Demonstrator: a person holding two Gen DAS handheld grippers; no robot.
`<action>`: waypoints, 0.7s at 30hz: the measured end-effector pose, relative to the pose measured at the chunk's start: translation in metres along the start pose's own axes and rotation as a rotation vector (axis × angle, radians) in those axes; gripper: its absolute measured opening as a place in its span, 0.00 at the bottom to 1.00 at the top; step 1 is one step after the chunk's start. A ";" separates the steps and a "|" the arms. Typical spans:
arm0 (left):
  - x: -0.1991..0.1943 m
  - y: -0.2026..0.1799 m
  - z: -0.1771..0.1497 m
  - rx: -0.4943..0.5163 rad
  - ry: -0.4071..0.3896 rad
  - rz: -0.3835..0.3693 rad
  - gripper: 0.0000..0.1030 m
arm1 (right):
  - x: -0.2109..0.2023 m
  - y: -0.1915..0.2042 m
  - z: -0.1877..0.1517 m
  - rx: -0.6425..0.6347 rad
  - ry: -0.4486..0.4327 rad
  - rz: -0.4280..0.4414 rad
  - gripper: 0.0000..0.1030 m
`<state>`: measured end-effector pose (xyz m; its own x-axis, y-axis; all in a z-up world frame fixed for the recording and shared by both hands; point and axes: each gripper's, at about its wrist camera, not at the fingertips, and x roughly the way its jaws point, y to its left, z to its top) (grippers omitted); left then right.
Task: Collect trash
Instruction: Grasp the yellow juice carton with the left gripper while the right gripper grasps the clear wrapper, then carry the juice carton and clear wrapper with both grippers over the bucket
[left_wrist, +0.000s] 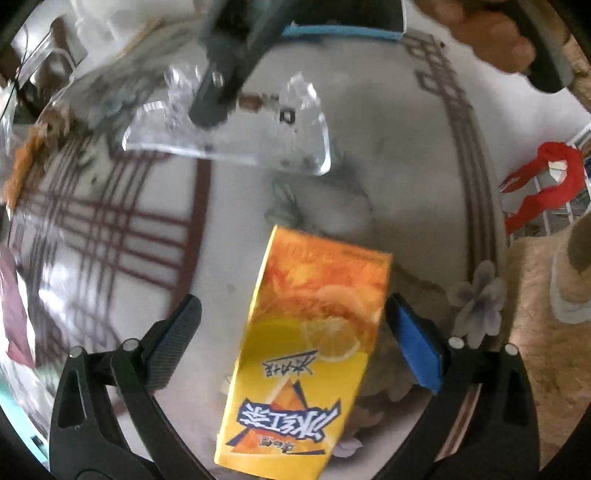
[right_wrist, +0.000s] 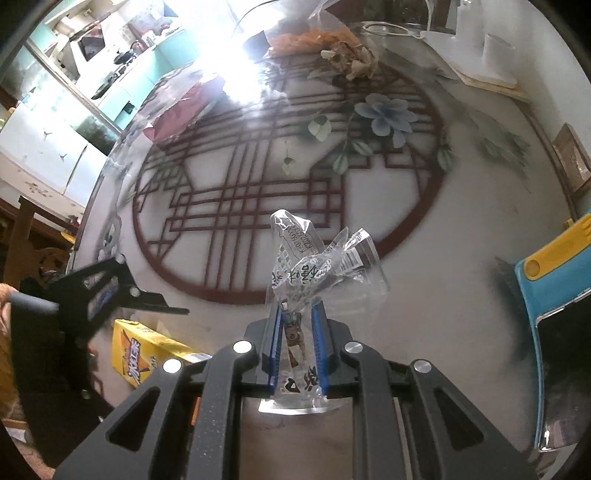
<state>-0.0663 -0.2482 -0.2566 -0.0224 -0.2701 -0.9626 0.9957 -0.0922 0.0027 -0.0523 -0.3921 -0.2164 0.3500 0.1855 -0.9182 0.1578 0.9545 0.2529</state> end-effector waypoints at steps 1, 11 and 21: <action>0.001 0.000 -0.003 -0.013 -0.001 -0.001 0.77 | -0.001 0.002 0.001 -0.002 -0.004 0.003 0.15; -0.059 0.042 -0.036 -0.440 -0.242 0.170 0.59 | -0.032 0.038 0.021 -0.024 -0.155 -0.054 0.15; -0.194 0.092 -0.110 -1.128 -0.552 0.577 0.59 | -0.083 0.130 0.061 -0.147 -0.417 -0.015 0.15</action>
<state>0.0400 -0.0987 -0.0999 0.6452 -0.3703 -0.6683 0.4031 0.9080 -0.1139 -0.0041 -0.2973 -0.0889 0.6962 0.0897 -0.7123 0.0434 0.9851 0.1664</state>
